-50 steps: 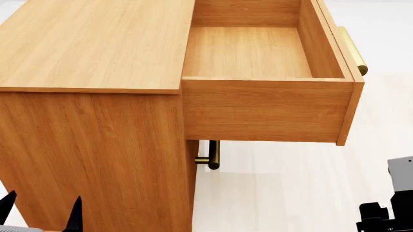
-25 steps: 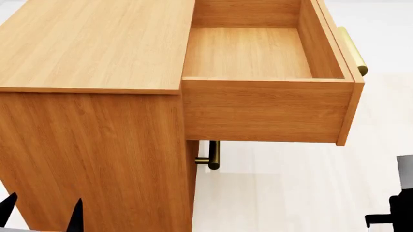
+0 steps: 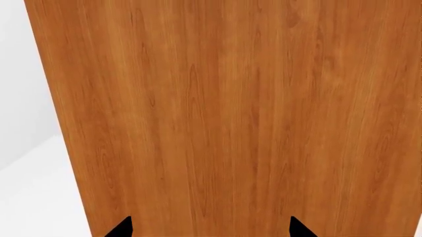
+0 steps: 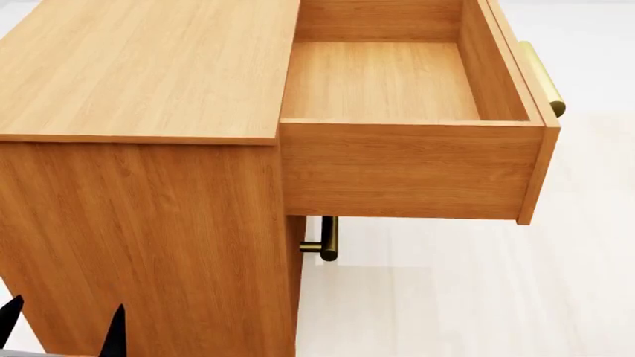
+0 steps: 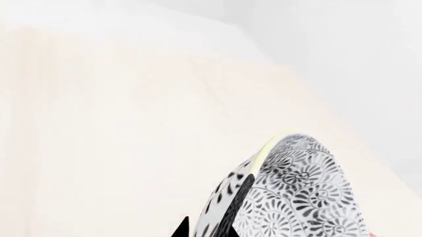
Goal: Put the bowl on top of the cabinet.
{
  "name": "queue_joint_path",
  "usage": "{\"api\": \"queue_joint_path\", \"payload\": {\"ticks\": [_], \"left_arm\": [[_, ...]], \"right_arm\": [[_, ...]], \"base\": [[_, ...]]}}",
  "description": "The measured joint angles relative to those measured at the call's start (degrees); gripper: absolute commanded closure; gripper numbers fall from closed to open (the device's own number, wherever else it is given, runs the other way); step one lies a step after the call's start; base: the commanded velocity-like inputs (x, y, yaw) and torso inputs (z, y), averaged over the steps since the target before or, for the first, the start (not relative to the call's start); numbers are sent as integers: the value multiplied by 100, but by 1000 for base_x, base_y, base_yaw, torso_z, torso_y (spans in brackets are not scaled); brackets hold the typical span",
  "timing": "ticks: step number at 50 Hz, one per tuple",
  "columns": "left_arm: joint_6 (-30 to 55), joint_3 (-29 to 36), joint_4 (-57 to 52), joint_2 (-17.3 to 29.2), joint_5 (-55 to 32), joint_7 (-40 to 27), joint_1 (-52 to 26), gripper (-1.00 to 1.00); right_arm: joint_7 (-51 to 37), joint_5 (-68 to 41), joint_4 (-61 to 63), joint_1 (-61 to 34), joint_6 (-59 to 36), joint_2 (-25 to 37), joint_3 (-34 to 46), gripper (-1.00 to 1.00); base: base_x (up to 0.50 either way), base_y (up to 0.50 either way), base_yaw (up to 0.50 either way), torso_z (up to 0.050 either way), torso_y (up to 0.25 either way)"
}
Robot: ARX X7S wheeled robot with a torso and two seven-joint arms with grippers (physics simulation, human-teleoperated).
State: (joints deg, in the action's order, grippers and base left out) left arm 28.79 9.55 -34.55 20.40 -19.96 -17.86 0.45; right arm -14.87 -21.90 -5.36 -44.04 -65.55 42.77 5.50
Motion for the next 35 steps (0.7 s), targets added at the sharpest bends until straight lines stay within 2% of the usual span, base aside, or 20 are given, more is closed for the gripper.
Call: {"api": "queue_joint_path", "payload": {"ticks": [16, 24, 35], "left_arm": [[40, -31, -154, 71, -68, -43, 92, -100], [9, -92, -229, 118, -107, -60, 176, -100], [-67, -125, -239, 147, -141, -55, 249, -100]], "right_arm": [[-257, -608, 1964, -319, -1752, 637, -690, 100], [-731, -1346, 2284, -702, -2119, 985, -732, 100], [-1570, -2417, 2329, -1580, -2306, 1425, -323, 100]], "base": [[0, 0, 0, 0, 0], [0, 0, 0, 0, 0], [0, 0, 0, 0, 0]]}}
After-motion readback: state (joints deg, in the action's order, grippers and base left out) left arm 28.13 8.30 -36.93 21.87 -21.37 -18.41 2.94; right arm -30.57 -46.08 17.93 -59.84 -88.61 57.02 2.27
